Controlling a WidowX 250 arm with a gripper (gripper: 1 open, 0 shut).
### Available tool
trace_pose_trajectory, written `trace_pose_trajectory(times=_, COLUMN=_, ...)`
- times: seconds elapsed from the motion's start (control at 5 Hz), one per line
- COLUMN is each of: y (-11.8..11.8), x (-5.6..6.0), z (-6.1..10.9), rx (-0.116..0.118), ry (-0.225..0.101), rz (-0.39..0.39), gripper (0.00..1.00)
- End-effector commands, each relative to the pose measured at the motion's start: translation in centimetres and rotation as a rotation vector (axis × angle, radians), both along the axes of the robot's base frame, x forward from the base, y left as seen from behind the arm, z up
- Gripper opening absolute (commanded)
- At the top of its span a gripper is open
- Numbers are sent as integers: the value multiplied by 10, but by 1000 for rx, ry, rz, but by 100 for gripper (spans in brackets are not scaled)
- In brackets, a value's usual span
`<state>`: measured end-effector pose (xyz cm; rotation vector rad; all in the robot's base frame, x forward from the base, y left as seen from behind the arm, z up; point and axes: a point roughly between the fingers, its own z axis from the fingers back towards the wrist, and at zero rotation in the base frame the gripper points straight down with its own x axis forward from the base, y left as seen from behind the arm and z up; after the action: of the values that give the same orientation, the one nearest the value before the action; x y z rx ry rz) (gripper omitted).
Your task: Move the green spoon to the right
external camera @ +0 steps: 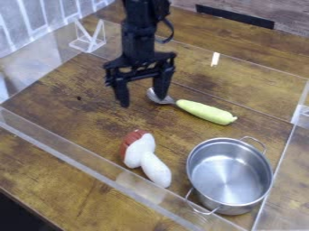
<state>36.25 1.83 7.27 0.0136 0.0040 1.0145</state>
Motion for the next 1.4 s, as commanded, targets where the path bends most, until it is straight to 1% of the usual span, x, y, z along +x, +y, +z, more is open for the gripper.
trace_pose_trajectory(times=0.0, y=-14, x=23, z=21, rx=-24, ry=-60, rz=89, gripper=100)
trace_pose_trajectory(times=0.2, y=-22, x=29, z=15, rx=-49, ry=-71, rz=194, gripper=100)
trace_pose_trajectory(times=0.4, y=-29, x=32, z=12, rx=-67, ry=-79, rz=270, gripper=100)
trace_pose_trajectory(times=0.6, y=-37, x=36, z=10, rx=-88, ry=-82, rz=305, gripper=100)
trace_pose_trajectory(times=1.0, y=-44, x=46, z=12, rx=-110, ry=-86, rz=465, gripper=100)
trace_pose_trajectory(times=1.2, y=-57, x=49, z=14, rx=-111, ry=-85, rz=488, gripper=100)
